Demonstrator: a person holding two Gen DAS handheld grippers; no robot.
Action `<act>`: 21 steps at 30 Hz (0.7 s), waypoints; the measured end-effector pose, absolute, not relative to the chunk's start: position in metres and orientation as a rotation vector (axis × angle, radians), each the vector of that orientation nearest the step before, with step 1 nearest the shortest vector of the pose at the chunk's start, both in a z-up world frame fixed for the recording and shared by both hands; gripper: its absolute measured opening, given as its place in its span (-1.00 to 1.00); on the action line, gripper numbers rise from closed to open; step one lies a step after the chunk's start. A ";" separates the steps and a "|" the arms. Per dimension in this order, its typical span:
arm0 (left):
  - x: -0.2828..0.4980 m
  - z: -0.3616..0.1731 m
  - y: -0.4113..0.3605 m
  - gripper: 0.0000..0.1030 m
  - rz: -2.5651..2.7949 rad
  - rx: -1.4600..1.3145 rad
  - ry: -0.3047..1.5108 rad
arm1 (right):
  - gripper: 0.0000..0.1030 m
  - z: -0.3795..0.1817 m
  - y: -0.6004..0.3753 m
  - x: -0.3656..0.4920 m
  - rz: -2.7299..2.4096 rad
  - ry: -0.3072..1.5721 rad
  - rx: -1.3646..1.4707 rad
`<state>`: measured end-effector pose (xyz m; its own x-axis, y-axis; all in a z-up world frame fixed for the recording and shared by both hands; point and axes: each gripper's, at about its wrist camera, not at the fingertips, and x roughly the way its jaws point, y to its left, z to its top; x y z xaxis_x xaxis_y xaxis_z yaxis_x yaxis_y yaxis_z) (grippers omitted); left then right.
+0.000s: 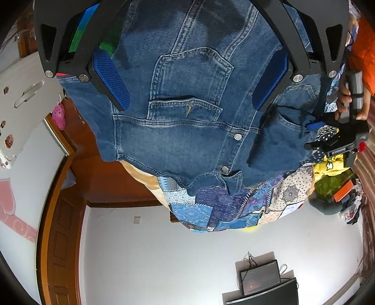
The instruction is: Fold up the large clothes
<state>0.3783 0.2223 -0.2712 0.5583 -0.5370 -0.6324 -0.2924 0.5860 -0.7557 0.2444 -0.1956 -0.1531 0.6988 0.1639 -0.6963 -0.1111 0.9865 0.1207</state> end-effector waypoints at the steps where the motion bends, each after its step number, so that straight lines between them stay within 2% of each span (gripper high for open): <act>1: 0.380 -0.272 0.221 0.36 -0.173 -0.970 1.013 | 1.00 -0.153 -0.196 0.244 0.151 0.784 0.072; 11: 0.381 -0.264 0.196 0.36 -0.112 -0.778 1.050 | 1.00 -0.156 -0.200 0.242 0.153 0.792 0.086; 13: 0.391 -0.264 0.198 0.12 -0.067 -0.754 1.049 | 1.00 -0.156 -0.200 0.242 0.156 0.793 0.082; 15: 0.405 -0.258 0.197 -0.47 -0.002 -0.656 1.027 | 1.00 -0.157 -0.201 0.243 0.155 0.796 0.081; 16: 0.409 -0.254 0.195 -0.60 0.018 -0.606 1.014 | 1.00 -0.157 -0.202 0.243 0.155 0.796 0.083; 18: 0.415 -0.240 0.186 -0.74 0.049 -0.512 0.976 | 1.00 -0.158 -0.205 0.243 0.151 0.797 0.089; 21: 0.425 -0.207 0.161 -0.82 0.053 -0.376 0.892 | 1.00 -0.159 -0.211 0.244 0.137 0.800 0.092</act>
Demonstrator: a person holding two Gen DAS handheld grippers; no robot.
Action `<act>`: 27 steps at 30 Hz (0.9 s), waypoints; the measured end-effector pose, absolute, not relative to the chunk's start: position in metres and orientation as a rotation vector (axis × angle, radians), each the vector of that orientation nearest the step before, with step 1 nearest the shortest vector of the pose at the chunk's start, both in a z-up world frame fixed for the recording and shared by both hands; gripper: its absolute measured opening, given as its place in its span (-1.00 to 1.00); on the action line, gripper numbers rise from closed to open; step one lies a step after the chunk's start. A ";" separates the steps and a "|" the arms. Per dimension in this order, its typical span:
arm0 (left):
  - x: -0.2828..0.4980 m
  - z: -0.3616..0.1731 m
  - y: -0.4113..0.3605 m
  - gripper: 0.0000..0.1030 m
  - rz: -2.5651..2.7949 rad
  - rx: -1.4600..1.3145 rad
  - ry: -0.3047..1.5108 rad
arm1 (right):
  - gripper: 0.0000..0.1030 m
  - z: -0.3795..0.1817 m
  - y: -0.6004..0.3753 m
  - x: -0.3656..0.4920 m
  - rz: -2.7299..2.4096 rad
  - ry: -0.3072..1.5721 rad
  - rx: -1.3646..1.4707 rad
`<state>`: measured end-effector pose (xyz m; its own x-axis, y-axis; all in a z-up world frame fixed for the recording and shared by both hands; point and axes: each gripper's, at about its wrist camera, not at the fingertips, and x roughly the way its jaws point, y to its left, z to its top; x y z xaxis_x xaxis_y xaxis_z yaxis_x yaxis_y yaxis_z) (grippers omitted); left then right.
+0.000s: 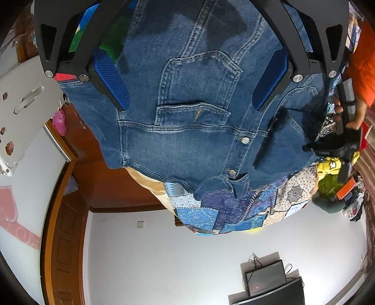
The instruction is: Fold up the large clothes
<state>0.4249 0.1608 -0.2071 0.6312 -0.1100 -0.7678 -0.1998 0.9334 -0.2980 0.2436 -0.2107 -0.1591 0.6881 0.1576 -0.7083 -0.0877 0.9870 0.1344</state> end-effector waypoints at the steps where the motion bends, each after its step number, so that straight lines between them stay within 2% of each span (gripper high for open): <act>1: 0.428 -0.192 0.150 -0.82 0.029 -0.355 0.857 | 1.00 -0.159 -0.213 0.244 0.132 0.801 0.097; 6: 0.426 -0.136 0.084 -0.83 -0.113 -0.228 0.719 | 1.00 -0.158 -0.226 0.244 0.112 0.795 0.124; 9: 0.428 -0.127 0.033 -0.87 -0.230 -0.192 0.713 | 1.00 -0.158 -0.232 0.243 0.102 0.792 0.136; 13: 0.434 -0.157 -0.035 -0.88 -0.386 -0.152 0.820 | 1.00 -0.158 -0.239 0.241 0.093 0.793 0.144; 20: 0.412 -0.226 -0.114 -0.86 -0.489 0.087 1.066 | 1.00 -0.167 -0.261 0.238 0.043 0.823 0.142; 22: 0.405 -0.231 -0.121 -0.68 -0.497 0.141 1.080 | 1.00 -0.172 -0.270 0.239 0.025 0.837 0.151; 24: 0.401 -0.230 -0.120 -0.19 -0.529 0.120 1.101 | 1.00 -0.177 -0.279 0.239 0.006 0.854 0.169; 27: 0.395 -0.218 -0.108 0.14 -0.535 0.079 1.076 | 1.00 -0.183 -0.293 0.240 0.000 0.875 0.210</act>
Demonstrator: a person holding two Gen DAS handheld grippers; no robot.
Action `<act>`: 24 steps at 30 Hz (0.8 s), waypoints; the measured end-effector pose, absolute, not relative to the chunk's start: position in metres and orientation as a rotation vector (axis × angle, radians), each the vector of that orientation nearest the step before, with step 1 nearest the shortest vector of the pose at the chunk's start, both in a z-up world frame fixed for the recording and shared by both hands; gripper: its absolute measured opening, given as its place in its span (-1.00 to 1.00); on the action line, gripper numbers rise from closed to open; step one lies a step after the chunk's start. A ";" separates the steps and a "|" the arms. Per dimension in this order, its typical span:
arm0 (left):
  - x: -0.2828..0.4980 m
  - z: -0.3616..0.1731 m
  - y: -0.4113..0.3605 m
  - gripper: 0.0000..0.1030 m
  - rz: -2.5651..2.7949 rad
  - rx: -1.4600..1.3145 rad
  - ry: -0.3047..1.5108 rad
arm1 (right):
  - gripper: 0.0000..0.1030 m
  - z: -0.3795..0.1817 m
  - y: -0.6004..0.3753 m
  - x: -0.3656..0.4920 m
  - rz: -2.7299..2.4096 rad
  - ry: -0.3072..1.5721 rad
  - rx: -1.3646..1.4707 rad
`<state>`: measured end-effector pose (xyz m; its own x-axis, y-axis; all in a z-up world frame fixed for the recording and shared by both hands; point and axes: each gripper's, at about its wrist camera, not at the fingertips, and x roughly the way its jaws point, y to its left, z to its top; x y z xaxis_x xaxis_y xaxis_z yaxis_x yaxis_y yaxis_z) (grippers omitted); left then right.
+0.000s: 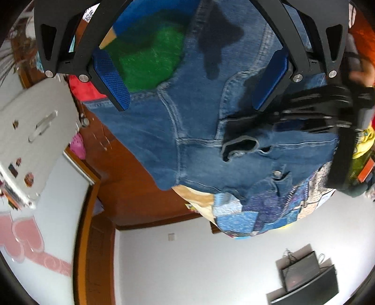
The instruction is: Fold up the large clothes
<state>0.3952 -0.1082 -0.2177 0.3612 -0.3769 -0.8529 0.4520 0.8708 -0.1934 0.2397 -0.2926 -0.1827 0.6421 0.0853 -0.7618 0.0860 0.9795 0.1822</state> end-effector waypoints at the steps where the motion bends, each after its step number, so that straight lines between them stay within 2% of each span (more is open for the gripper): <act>1: 0.387 -0.211 -0.108 0.17 -0.529 0.072 1.064 | 1.00 -0.183 -0.296 0.239 0.001 0.879 0.223; 7: 0.378 -0.180 -0.055 0.48 -0.443 -0.007 0.983 | 1.00 -0.196 -0.324 0.245 0.041 0.931 0.333; 9: 0.377 -0.177 -0.029 0.64 -0.354 -0.011 0.951 | 1.00 -0.207 -0.335 0.249 0.046 0.966 0.384; 15: 0.378 -0.190 0.044 0.65 -0.119 -0.102 0.944 | 1.00 -0.252 -0.370 0.257 0.053 1.071 0.601; 21: 0.375 -0.213 0.083 0.65 -0.048 -0.219 0.971 | 1.00 -0.272 -0.390 0.277 0.051 1.050 0.727; 24: 0.371 -0.220 0.090 0.65 -0.031 -0.244 0.978 | 0.75 -0.284 -0.399 0.288 -0.006 1.050 0.747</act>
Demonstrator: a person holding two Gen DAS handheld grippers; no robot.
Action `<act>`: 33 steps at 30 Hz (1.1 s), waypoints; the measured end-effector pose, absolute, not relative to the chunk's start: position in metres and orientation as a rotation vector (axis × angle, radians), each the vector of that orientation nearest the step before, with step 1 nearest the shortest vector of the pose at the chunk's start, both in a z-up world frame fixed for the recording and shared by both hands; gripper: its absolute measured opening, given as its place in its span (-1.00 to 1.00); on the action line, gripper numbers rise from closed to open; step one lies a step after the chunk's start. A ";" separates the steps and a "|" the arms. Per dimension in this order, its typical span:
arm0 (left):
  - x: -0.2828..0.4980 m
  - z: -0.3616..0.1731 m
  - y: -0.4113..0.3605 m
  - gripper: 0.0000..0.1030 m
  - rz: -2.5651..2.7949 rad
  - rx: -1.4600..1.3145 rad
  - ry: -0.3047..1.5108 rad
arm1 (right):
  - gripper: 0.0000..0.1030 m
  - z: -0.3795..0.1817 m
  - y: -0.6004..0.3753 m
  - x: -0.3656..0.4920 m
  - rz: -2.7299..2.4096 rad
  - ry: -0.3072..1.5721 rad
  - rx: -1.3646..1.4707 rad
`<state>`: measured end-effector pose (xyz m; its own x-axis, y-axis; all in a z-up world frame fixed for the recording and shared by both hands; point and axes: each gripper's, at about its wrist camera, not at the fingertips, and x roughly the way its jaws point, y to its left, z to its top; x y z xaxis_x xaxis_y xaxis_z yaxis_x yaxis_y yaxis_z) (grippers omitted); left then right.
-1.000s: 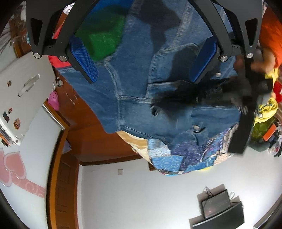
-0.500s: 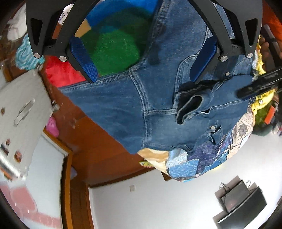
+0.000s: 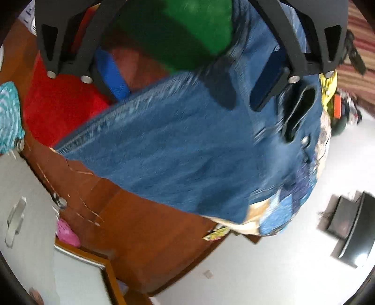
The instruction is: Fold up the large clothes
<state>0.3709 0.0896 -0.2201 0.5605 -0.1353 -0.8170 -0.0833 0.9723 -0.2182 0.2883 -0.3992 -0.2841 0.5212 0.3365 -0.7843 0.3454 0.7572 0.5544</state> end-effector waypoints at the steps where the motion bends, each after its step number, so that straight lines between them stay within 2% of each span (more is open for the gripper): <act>1: 0.368 -0.221 0.091 0.65 -0.026 -0.248 0.979 | 0.58 -0.285 -0.401 0.291 -0.043 1.047 0.736; 3: 0.365 -0.223 0.093 0.65 -0.016 -0.252 0.982 | 0.30 -0.285 -0.405 0.297 -0.095 1.037 0.734; 5: 0.360 -0.223 0.095 0.65 -0.008 -0.250 0.980 | -0.25 -0.286 -0.410 0.301 -0.138 1.042 0.745; 8: 0.354 -0.221 0.096 0.65 -0.003 -0.242 0.967 | -0.68 -0.282 -0.419 0.299 -0.155 1.036 0.803; 11: 0.346 -0.217 0.100 0.65 0.000 -0.227 0.946 | -0.81 -0.257 -0.412 0.296 -0.157 0.993 0.731; 16: 0.334 -0.207 0.104 0.65 0.000 -0.210 0.914 | -0.84 -0.182 -0.385 0.299 -0.093 0.856 0.576; 20: 0.319 -0.192 0.108 0.65 -0.004 -0.184 0.869 | -0.86 -0.111 -0.329 0.304 -0.003 0.722 0.382; 23: 0.311 -0.182 0.111 0.65 -0.011 -0.179 0.847 | -0.86 -0.082 -0.272 0.303 0.078 0.657 0.220; 26: 0.305 -0.174 0.114 0.65 -0.015 -0.165 0.834 | -0.85 -0.085 -0.217 0.306 0.206 0.693 0.130; 33: 0.290 -0.160 0.111 0.66 -0.034 -0.108 0.813 | -0.79 -0.188 -0.150 0.322 0.342 1.043 0.112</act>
<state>0.2898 0.1113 -0.1597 0.6870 -0.0719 -0.7231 -0.0114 0.9939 -0.1097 0.3219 -0.1501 -0.1882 0.4566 0.3296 -0.8264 -0.2238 0.9415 0.2519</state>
